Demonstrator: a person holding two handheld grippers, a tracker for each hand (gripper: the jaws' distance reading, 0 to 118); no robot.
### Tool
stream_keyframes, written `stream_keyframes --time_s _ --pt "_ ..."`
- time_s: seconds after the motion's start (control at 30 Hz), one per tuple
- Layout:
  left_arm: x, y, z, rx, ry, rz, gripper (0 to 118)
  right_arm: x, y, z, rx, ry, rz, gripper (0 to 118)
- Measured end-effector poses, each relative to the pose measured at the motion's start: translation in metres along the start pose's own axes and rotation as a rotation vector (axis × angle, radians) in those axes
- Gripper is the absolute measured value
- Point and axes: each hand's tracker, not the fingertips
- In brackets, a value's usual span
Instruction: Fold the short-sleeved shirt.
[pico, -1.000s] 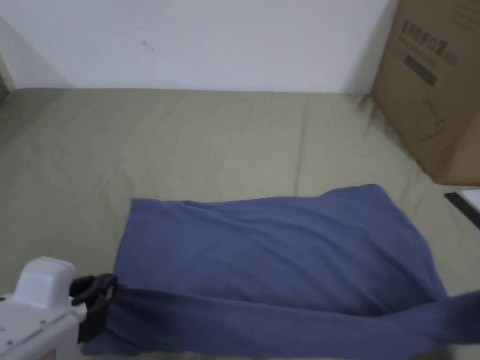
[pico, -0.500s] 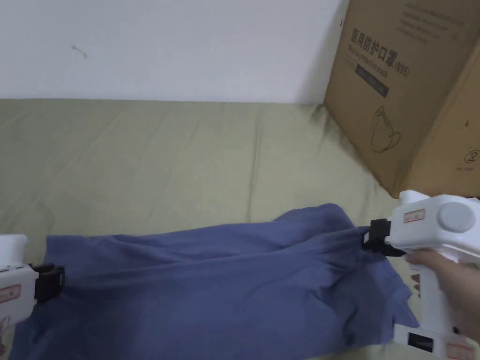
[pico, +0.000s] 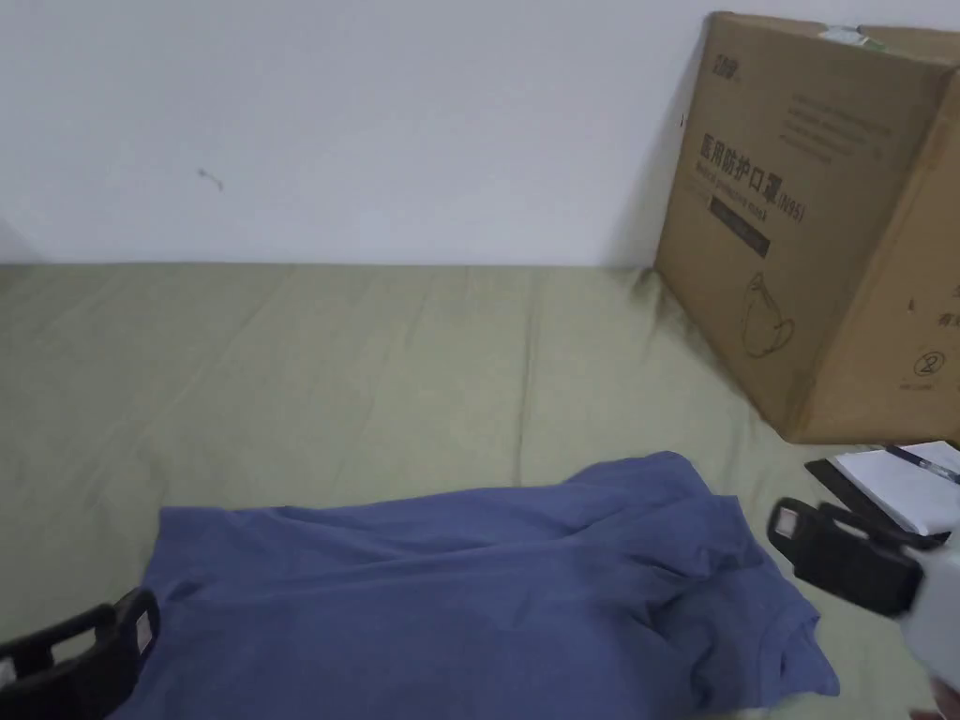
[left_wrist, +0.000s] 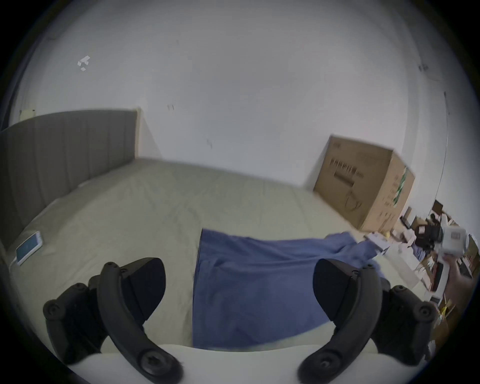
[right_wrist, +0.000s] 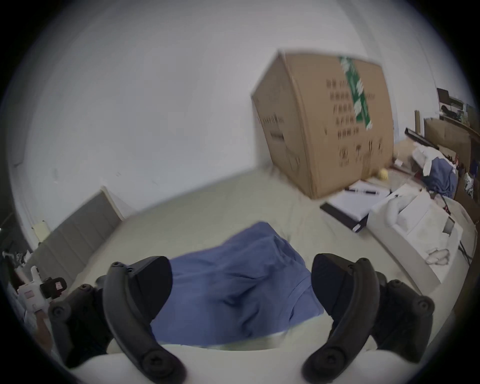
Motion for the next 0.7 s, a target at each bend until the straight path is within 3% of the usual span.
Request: stream_keyframes --time_s 0.07,0.1,0.13,0.17,0.23,0.33,0.37,0.47,0.57,0.63,0.67,0.7 --pt "-0.006 -0.011 0.034 0.089 -0.008 0.021 89 -0.013 -0.012 0.045 0.077 0.030 -0.004 87" --pt "-0.003 -0.014 0.050 0.116 -0.013 0.027 67 -0.018 -0.016 0.061 0.098 0.034 0.004 64" --pt "0.002 -0.017 0.065 0.129 -0.004 0.012 17 -0.026 -0.020 0.075 0.106 0.026 0.024 26" --pt "0.007 -0.021 0.077 0.138 0.022 -0.016 0 -0.033 -0.023 0.088 0.126 0.002 0.050 0" --pt "0.016 -0.026 0.091 0.156 0.124 -0.080 0 -0.042 -0.027 0.105 0.152 -0.041 0.078 0" --pt "0.011 -0.022 0.096 0.164 0.037 -0.048 0 -0.045 -0.029 0.111 0.093 0.033 0.035 0" --pt "0.009 -0.014 0.088 0.129 0.040 -0.039 0 -0.048 -0.028 0.111 0.078 0.019 0.064 0" --pt "-0.009 0.018 0.025 -0.188 0.051 0.003 0 -0.053 -0.023 0.108 0.056 0.009 0.147 0" --pt "-0.040 0.019 -0.053 -0.521 0.059 0.087 0 -0.059 -0.017 0.101 0.038 0.068 0.151 0" --pt "-0.049 0.006 -0.090 -0.592 0.121 0.086 0 -0.062 -0.016 0.096 0.024 0.092 0.147 0" --pt "-0.054 -0.002 -0.106 -0.632 0.122 0.075 4 -0.064 -0.017 0.092 0.014 0.099 0.149 0" --pt "-0.058 -0.008 -0.116 -0.655 0.119 0.078 21 -0.066 -0.018 0.087 0.001 0.102 0.152 0"
